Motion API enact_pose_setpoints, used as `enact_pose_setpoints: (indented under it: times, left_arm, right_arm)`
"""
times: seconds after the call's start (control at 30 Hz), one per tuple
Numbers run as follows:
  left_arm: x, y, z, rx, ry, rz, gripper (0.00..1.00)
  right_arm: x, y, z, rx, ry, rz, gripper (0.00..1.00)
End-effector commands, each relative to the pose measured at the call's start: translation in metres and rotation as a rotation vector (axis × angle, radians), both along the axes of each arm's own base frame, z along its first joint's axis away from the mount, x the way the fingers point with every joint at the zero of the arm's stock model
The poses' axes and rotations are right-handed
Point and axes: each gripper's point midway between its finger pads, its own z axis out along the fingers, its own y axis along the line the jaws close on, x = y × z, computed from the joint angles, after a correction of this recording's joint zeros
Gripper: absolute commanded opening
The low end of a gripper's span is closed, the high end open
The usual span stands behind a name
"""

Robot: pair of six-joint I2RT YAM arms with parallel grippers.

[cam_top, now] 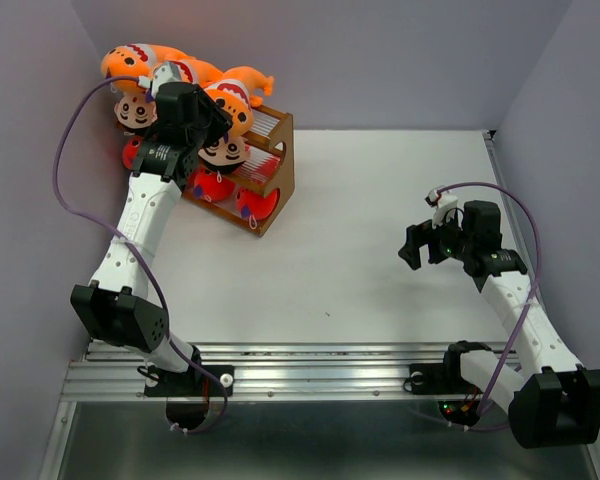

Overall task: Place and organize the stuffed toys onto the shelf
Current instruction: Place the stuffed toy onto shelf

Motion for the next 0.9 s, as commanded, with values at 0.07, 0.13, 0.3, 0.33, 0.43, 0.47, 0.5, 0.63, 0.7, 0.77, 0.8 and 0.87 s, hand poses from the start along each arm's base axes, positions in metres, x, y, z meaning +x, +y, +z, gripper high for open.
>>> enact_pose_setpoints:
  times: [0.07,0.13,0.3,0.33,0.43,0.47,0.5,0.63,0.7,0.77,0.8,0.87]
  left_arm:
    - [-0.01,0.008,0.05,-0.023,-0.127,0.022,0.48]
    - [-0.011,0.008,0.051,-0.024,-0.13,0.021,0.48]
    - [-0.012,0.008,0.057,-0.029,-0.143,0.021,0.48]
    - [-0.012,0.008,0.057,-0.029,-0.143,0.02,0.48]
    - [-0.012,0.007,0.058,-0.031,-0.146,0.015,0.48]
    - [-0.013,0.007,0.057,-0.032,-0.144,0.014,0.48]
    - [-0.012,0.007,0.058,-0.033,-0.146,0.014,0.48]
    - [-0.013,0.008,0.062,-0.037,-0.158,0.018,0.48]
    - [-0.014,0.008,0.066,-0.041,-0.165,0.018,0.47]
    - [-0.014,0.008,0.067,-0.042,-0.168,0.02,0.44]
    - [-0.014,0.009,0.067,-0.042,-0.168,0.023,0.4]
    - [-0.015,0.009,0.068,-0.045,-0.169,0.022,0.36]
  right_arm:
    - [0.011,-0.003,0.014,-0.005,-0.074,-0.01,1.0]
    - [0.011,-0.003,0.015,-0.005,-0.075,-0.01,1.0]
    - [0.012,-0.003,0.014,-0.008,-0.076,-0.012,1.0]
    - [0.012,-0.003,0.014,-0.008,-0.076,-0.012,1.0]
    - [0.011,-0.004,0.014,-0.009,-0.075,-0.013,1.0]
    - [0.011,-0.004,0.014,-0.009,-0.075,-0.013,1.0]
    - [0.011,-0.004,0.014,-0.01,-0.075,-0.012,1.0]
    - [0.012,-0.004,0.013,-0.011,-0.074,-0.013,1.0]
    - [0.012,-0.004,0.013,-0.011,-0.074,-0.013,1.0]
    - [0.012,-0.004,0.013,-0.011,-0.074,-0.013,1.0]
    - [0.011,-0.004,0.012,-0.011,-0.071,-0.013,1.0]
    - [0.012,-0.004,0.013,-0.012,-0.075,-0.012,1.0]
